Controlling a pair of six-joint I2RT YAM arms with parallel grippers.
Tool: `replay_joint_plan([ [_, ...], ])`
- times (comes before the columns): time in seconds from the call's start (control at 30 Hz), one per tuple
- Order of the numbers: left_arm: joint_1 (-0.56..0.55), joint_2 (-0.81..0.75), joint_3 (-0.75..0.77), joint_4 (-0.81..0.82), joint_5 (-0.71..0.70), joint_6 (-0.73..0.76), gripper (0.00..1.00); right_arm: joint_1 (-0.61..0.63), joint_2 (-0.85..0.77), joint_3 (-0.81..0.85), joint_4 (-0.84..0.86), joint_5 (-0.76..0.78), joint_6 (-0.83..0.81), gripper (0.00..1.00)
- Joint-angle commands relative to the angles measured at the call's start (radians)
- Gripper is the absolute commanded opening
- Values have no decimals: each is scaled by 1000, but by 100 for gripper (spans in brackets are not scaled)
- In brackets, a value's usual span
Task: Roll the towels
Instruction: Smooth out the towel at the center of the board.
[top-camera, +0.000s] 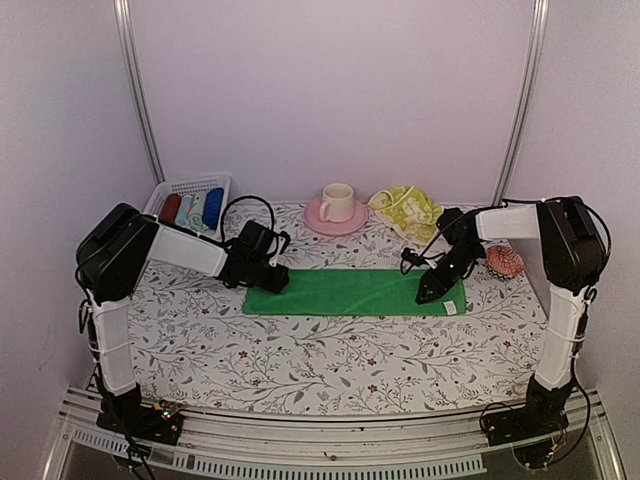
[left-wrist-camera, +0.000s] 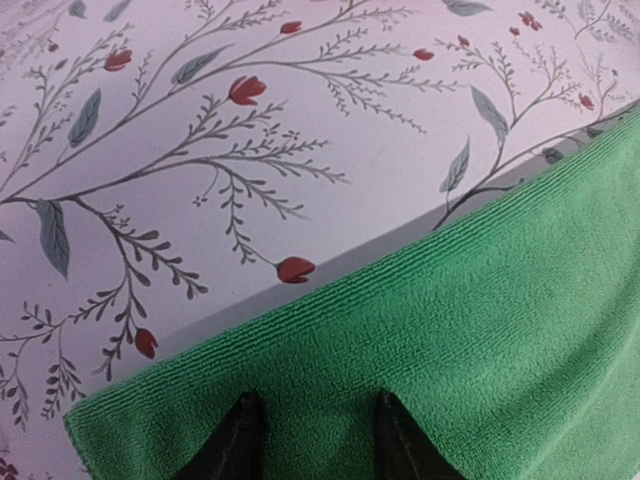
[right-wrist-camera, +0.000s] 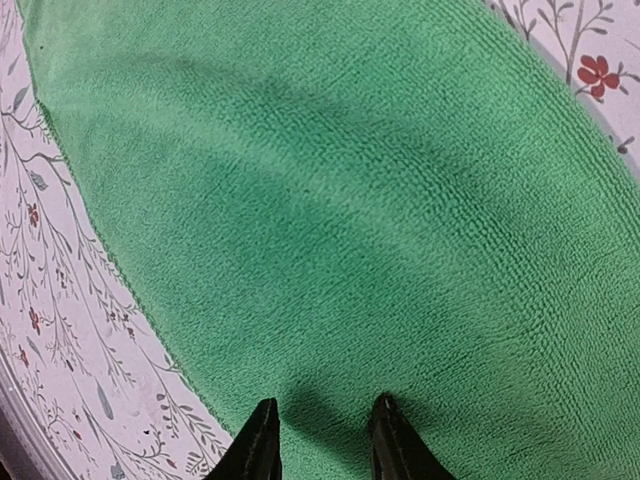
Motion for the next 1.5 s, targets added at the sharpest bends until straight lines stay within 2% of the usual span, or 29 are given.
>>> replay_joint_plan([
  [0.0,17,30,7,-85,-96,4,40,-14,5,-64,10,208,-10,33],
  [0.13,17,16,-5,-81,-122,-6,44,-15,-35,-69,-10,199,-30,36],
  [0.27,17,-8,-12,-57,-133,-10,60,-15,-69,-45,-37,142,-53,45],
  [0.47,14,-92,7,-51,-148,-1,81,-15,-148,16,-99,-30,-88,56],
  [0.63,-20,-199,-48,-56,-147,-1,88,-33,-175,55,-72,-61,-69,58],
  [0.8,-90,-271,-124,-58,-125,-26,77,-67,-139,81,-8,-10,12,42],
  [0.9,-124,-273,-159,-58,-104,-47,63,-82,-121,69,31,26,44,30],
  [1.0,-136,-258,-184,-58,-72,-63,48,-101,-100,51,66,57,72,22],
  [1.03,-136,-252,-189,-57,-76,-66,46,-109,-93,45,82,68,80,20],
  [1.07,-137,-246,-196,-54,-85,-67,45,-114,-85,40,100,82,85,15],
  [1.13,-135,-230,-200,-52,-114,-62,45,-125,-64,37,132,111,96,12],
  [1.47,-132,-137,-186,-71,-105,-73,40,-135,41,40,210,215,139,12],
])
